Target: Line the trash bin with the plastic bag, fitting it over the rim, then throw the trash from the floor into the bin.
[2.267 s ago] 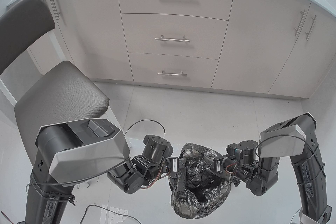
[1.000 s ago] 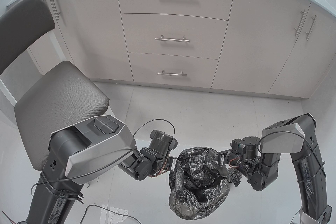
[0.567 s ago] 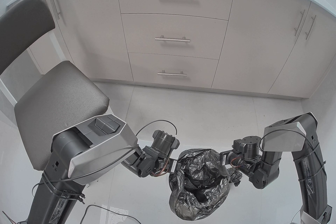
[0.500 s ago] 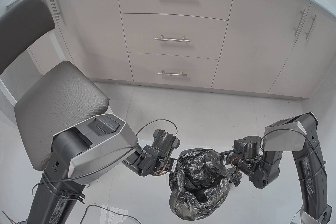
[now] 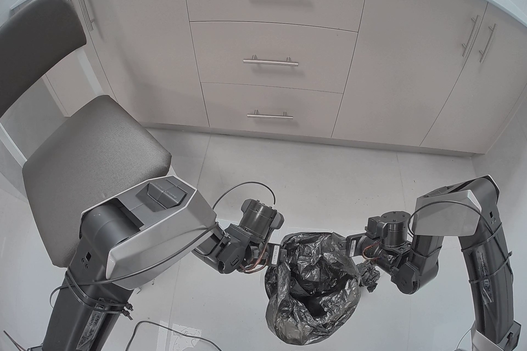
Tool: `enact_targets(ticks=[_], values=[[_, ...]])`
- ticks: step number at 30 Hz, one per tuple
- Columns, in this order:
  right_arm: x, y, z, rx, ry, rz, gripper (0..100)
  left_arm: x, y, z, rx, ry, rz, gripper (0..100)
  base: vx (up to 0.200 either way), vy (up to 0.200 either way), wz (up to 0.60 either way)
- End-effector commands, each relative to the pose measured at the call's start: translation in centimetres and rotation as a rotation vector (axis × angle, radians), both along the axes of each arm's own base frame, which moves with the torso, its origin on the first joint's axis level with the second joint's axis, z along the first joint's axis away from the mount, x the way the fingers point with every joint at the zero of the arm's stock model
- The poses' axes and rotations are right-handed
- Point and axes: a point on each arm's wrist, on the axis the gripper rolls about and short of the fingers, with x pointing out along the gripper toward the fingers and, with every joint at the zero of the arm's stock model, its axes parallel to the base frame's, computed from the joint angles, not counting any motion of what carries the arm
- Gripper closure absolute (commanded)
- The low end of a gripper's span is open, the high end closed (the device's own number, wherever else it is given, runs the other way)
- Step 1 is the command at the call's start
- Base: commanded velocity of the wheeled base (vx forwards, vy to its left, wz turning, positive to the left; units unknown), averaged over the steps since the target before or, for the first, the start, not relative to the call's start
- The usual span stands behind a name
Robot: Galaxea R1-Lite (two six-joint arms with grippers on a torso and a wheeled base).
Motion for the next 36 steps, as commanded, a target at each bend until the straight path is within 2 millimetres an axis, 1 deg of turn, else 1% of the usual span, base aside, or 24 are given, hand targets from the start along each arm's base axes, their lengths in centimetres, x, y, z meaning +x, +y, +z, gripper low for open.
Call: enact_targets(ticks=[1, 2, 6, 9, 10, 12, 17, 18, 25, 32, 36], values=[[-0.4, 0.2, 1.1, 0.028, -0.010, 0.001, 0, -0.1, -0.3, 2.1, -0.045, -0.030, 0.015, 0, 0.000, 0.000, 0.00], [-0.7, 0.3, 1.6, 0.044, -0.009, 0.007, 0, -0.3, -0.4, 3.2, -0.061, -0.043, 0.014, 0, 0.000, 0.000, 0.00], [-1.1, 0.3, 2.1, 0.062, -0.004, 0.042, 0, -0.8, -0.4, 5.0, -0.078, -0.062, 0.005, 0, 0.000, 0.000, 0.00], [-1.1, 0.3, 2.2, 0.065, -0.004, 0.041, 0, -1.1, -0.6, 5.3, -0.081, -0.066, -0.001, 0, 0.000, 0.000, 0.00], [-1.1, 0.3, 2.1, 0.076, 0.000, 0.036, 0, -1.5, -1.0, 5.9, -0.090, -0.074, -0.012, 0, 0.000, 0.000, 0.00], [-1.1, 0.3, 2.1, 0.078, 0.001, 0.035, 0, -1.6, -1.3, 6.2, -0.095, -0.080, -0.020, 0, 0.000, 0.000, 0.00], [-1.1, 0.3, 2.1, 0.082, -0.011, 0.035, 0, -1.8, -1.7, 5.8, -0.088, -0.078, -0.033, 0, 0.000, 0.000, 0.00], [-1.2, 0.5, 2.1, 0.084, -0.010, 0.039, 0, -2.0, -1.9, 5.3, -0.080, -0.069, -0.040, 0, 0.000, 0.000, 0.00], [-1.2, 0.6, 2.1, 0.086, -0.012, 0.042, 0, -1.5, -1.9, 4.2, -0.056, -0.064, -0.041, 0, 0.000, 0.000, 0.00], [-1.3, 0.7, 2.0, 0.086, -0.011, 0.047, 0, -1.5, -1.9, 2.8, -0.008, -0.050, -0.068, 0, 0.000, 0.000, 0.00], [-1.2, 0.7, 2.0, 0.086, -0.014, 0.045, 0, -1.3, -1.9, 2.3, -0.001, -0.044, -0.068, 0, 0.000, 0.000, 0.00]])
